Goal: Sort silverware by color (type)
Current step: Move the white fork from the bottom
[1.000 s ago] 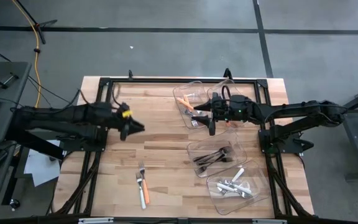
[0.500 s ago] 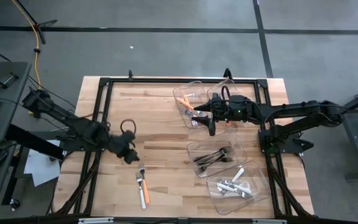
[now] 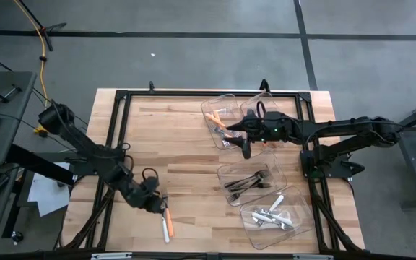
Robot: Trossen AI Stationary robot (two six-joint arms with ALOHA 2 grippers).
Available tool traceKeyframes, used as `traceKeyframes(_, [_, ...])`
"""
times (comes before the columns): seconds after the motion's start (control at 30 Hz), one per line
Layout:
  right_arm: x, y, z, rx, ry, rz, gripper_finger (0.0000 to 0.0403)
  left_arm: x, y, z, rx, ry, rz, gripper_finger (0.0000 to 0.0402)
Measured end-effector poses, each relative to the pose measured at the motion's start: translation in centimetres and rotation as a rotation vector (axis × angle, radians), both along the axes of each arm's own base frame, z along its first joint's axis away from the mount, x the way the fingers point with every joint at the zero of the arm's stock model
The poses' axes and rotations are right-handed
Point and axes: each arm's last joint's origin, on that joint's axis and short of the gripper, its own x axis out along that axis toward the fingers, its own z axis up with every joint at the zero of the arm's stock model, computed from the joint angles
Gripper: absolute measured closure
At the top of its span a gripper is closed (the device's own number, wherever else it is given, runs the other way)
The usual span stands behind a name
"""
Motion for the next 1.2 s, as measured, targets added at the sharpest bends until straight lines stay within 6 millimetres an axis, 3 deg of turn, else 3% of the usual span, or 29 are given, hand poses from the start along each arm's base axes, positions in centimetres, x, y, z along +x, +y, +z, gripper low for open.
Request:
traceKeyframes(0.17, [-0.1,0.0,-0.3,0.003,0.027,0.001,0.0192,0.4,-1.6,-0.8,-0.006,-0.048,-0.069,0.0296])
traceKeyframes(0.33, [-0.1,0.0,-0.4,0.004,0.038,0.003,0.0192,0.8,-2.4,-2.1,0.029,-0.026,-0.123,0.0378])
traceKeyframes(0.4, [-0.1,0.0,-0.4,0.004,0.041,0.002,0.0192,0.9,-2.5,-2.5,0.064,-0.030,-0.157,0.0393])
traceKeyframes(0.7, [-0.2,0.0,-0.6,0.006,0.064,0.001,0.0192,2.1,-3.8,-3.0,0.206,-0.200,-0.405,0.0401])
traceKeyframes(0.8, [-0.2,0.0,-0.7,0.005,0.071,-0.002,0.0192,2.1,-4.0,-3.9,0.215,-0.171,-0.458,0.0401])
traceKeyframes(1.0, [-0.3,0.0,-0.8,0.004,0.088,-0.013,0.0192,2.4,-4.4,-5.6,0.245,-0.143,-0.489,0.0401])
traceKeyframes(1.2, [-0.3,-0.1,-0.9,-0.004,0.098,-0.038,0.0192,2.7,-4.5,-5.9,0.267,-0.168,-0.485,0.0401])
